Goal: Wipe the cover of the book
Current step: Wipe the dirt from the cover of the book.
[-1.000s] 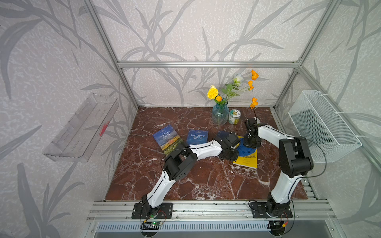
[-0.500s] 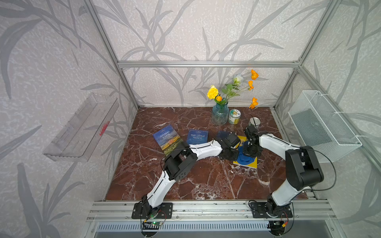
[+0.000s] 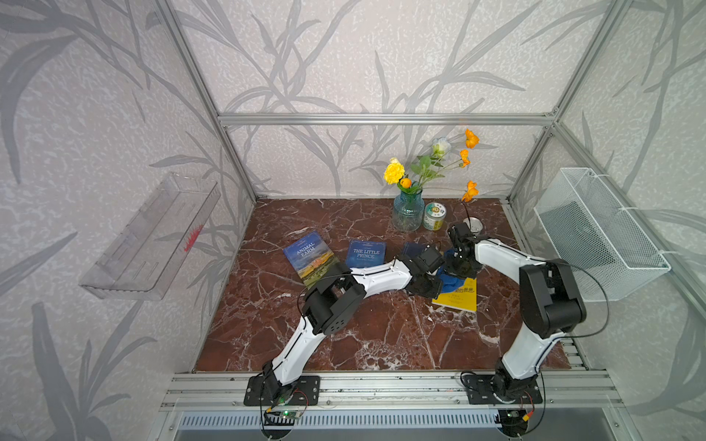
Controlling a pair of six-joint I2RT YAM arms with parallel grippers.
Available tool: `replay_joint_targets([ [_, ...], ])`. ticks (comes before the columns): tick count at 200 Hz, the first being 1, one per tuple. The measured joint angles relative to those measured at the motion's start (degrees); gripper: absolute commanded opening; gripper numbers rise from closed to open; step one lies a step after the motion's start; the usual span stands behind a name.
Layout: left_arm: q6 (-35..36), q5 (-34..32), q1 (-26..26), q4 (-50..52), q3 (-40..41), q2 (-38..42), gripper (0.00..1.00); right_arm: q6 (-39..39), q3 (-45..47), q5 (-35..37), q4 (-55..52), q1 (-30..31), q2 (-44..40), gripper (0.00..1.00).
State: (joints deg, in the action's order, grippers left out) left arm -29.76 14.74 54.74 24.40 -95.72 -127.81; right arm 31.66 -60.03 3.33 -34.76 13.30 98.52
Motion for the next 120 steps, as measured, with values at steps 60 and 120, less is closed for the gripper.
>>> replay_joint_targets([
  [60, 0.0, 0.1, 0.0, 0.0, 0.0, 0.0, 0.06, -0.5, 9.9, -4.1, 0.8, -5.0, -9.4, 0.10],
  [120, 0.0, -0.1, 0.0, 0.0, 0.0, 0.0, 0.06, -2.9, -16.1, -2.0, -9.5, -8.3, 11.5, 0.10],
])
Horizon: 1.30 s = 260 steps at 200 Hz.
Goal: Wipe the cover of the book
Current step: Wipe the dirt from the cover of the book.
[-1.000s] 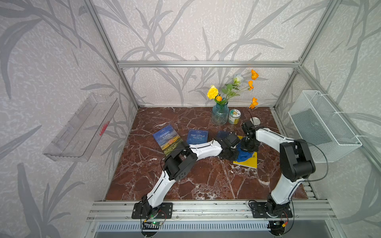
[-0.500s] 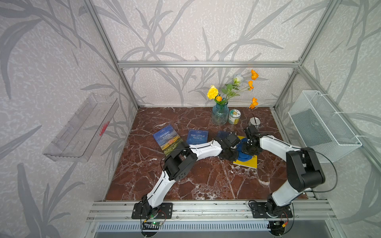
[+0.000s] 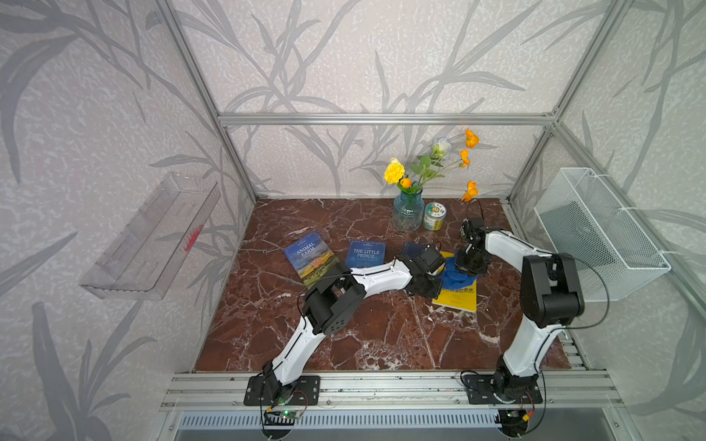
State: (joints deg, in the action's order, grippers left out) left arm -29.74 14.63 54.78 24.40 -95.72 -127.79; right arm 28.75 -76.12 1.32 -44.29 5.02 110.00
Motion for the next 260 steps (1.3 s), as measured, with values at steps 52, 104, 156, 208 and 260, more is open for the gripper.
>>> replay_joint_targets([
  [52, 0.0, 0.0, 0.0, 0.0, 0.0, 0.0, 0.06, -0.2, -0.4, 1.7, 2.9, 1.1, 0.7, 0.10],
  [104, 0.0, 0.1, 0.0, 0.0, 0.0, 0.0, 0.06, 2.1, 23.2, 2.7, 11.4, 8.9, -17.7, 0.10],
  [156, -0.1, 0.2, 0.0, 0.0, 0.0, 0.0, 0.06, 2.8, 24.1, -0.4, 8.5, 4.9, -19.5, 0.10],
  [208, -0.3, 0.2, 0.0, -0.2, 0.2, 0.1, 0.06, 0.3, -0.2, 1.7, 1.7, 0.4, 0.1, 0.10],
  [260, -0.3, 0.2, 0.0, -0.2, 0.2, 0.1, 0.06, -0.3, -0.9, 3.8, 3.2, 1.5, 1.1, 0.09],
])
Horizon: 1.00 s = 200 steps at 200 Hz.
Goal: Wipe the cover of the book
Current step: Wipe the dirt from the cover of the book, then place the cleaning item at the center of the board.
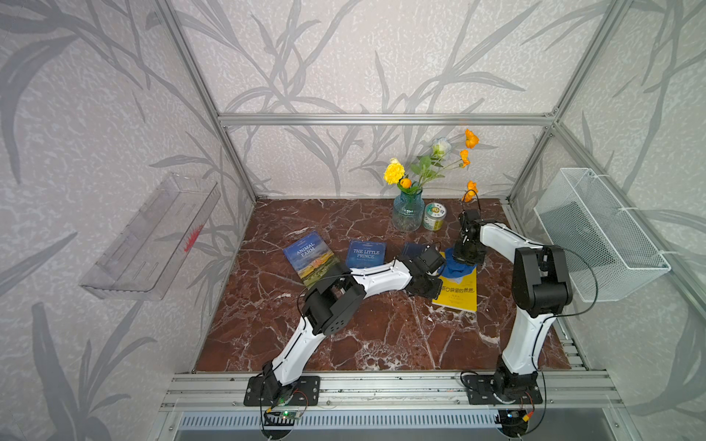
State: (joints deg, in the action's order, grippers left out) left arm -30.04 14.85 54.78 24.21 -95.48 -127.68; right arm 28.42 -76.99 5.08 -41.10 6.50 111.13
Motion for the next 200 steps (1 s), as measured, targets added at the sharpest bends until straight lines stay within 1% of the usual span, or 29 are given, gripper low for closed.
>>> replay_joint_targets([
  [20, 0.0, 0.0, 0.0, 0.0, 0.0, 0.0, 0.06, 0.2, 8.4, 0.8, 3.6, 2.4, -5.8, 0.09],
  [44, 0.0, 0.0, 0.0, 0.0, 0.0, 0.0, 0.06, 1.5, 20.0, 0.3, 6.8, 5.6, -15.2, 0.09],
  [57, 0.0, 0.0, 0.0, 0.0, 0.0, 0.0, 0.06, 2.1, 24.2, -0.6, 7.5, 6.0, -19.1, 0.10],
  [68, 0.0, 0.0, 0.0, 0.0, 0.0, 0.0, 0.06, 2.3, 25.7, -1.0, 7.5, 5.8, -20.8, 0.10],
  [82, 0.0, 0.0, 0.0, 0.0, 0.0, 0.0, 0.06, 2.4, 25.1, -1.6, 6.5, 5.1, -20.6, 0.10],
  [97, 0.0, 0.0, 0.0, 0.0, 0.0, 0.0, 0.06, 2.1, 22.1, -2.7, 4.3, 3.5, -18.0, 0.11],
  [131, 0.0, -0.1, 0.0, 0.0, 0.0, 0.0, 0.06, 1.1, 9.3, -4.3, 0.5, -1.7, -7.3, 0.13],
  [150, 0.0, -0.2, 0.0, 0.0, 0.0, 0.0, 0.06, 0.4, 4.8, -4.3, 0.1, -3.0, -4.0, 0.13],
  [176, 0.0, -0.2, 0.0, 0.0, 0.0, 0.0, 0.06, -0.3, 4.5, -3.7, 0.0, -3.5, -3.7, 0.13],
  [200, 0.0, -0.2, 0.0, 0.0, 0.0, 0.0, 0.06, -0.8, 9.5, -3.7, 2.6, -3.4, -7.2, 0.13],
])
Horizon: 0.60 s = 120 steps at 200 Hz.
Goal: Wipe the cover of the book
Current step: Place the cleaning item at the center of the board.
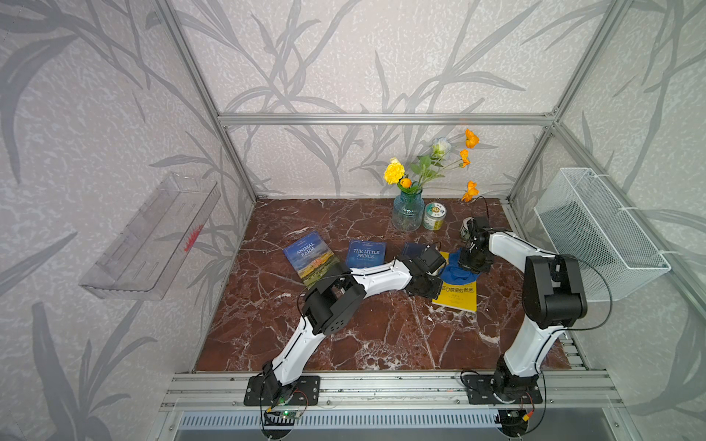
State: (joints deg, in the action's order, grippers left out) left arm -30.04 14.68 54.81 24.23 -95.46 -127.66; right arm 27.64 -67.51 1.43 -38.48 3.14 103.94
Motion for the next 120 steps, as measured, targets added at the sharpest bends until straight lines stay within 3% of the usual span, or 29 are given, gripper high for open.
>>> replay_joint_targets([
  [42, 0.0, 0.0, 0.0, 0.0, 0.0, 0.0, 0.06, -1.0, 9.7, 1.0, 0.3, -0.9, -8.7, 0.14],
  [93, 0.0, 0.0, 0.0, 0.0, 0.0, 0.0, 0.06, -2.2, 12.9, 3.3, -4.9, -12.0, -19.5, 0.15],
  [120, 0.0, 0.0, 0.0, 0.0, 0.0, 0.0, 0.06, -2.2, 12.9, 4.2, -5.3, -14.5, -22.6, 0.21],
])
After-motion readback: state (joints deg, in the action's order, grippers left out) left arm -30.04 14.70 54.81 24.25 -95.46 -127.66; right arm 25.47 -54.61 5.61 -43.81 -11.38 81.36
